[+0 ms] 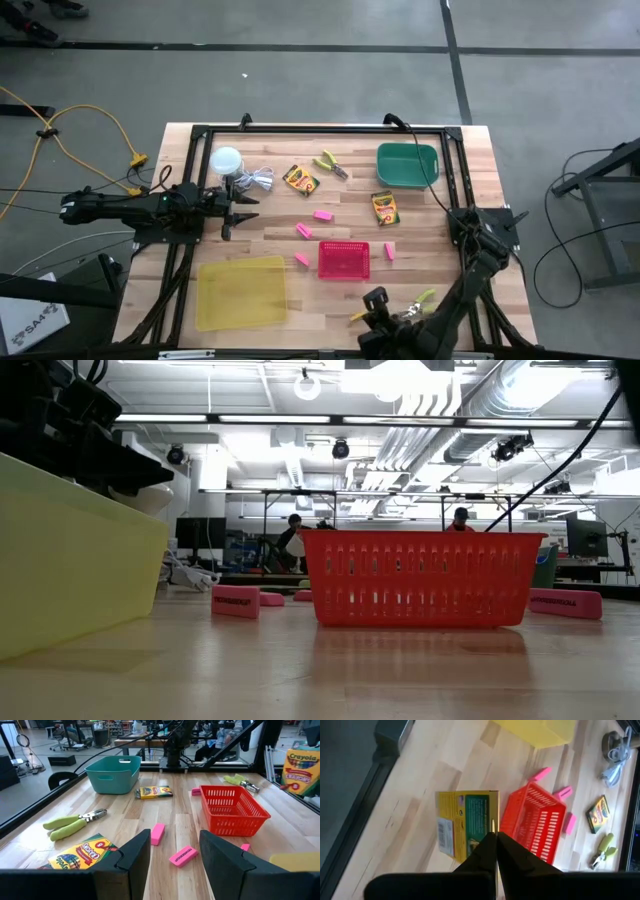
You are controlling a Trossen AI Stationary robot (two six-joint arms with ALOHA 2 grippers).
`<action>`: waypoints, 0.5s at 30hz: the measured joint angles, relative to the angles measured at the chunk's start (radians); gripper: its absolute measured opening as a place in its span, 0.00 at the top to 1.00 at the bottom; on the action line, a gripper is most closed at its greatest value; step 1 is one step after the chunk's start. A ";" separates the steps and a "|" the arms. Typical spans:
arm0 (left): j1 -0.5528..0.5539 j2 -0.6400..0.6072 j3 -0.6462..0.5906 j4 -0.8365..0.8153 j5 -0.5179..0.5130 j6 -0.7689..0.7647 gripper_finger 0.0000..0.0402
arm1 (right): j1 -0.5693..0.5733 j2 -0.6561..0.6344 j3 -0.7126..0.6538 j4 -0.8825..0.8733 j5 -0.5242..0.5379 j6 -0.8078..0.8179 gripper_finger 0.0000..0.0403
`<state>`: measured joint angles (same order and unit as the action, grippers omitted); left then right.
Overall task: Pick & Place School Supplies
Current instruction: Put the bottom yellow crayon box into the yellow bin
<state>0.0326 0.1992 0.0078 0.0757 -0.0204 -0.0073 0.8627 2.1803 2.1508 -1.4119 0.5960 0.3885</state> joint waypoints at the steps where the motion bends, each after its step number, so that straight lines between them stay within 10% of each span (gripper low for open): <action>1: 0.000 0.000 0.000 0.000 0.000 0.000 0.59 | -0.005 0.000 0.003 0.002 0.000 -0.002 0.99; 15: 0.000 0.000 0.000 0.007 0.003 -0.006 0.59 | -0.079 0.000 0.005 0.048 0.001 -0.014 0.99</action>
<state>0.0322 0.1993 0.0078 0.0830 -0.0174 -0.0136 0.7835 2.1803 2.1555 -1.3643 0.5974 0.3741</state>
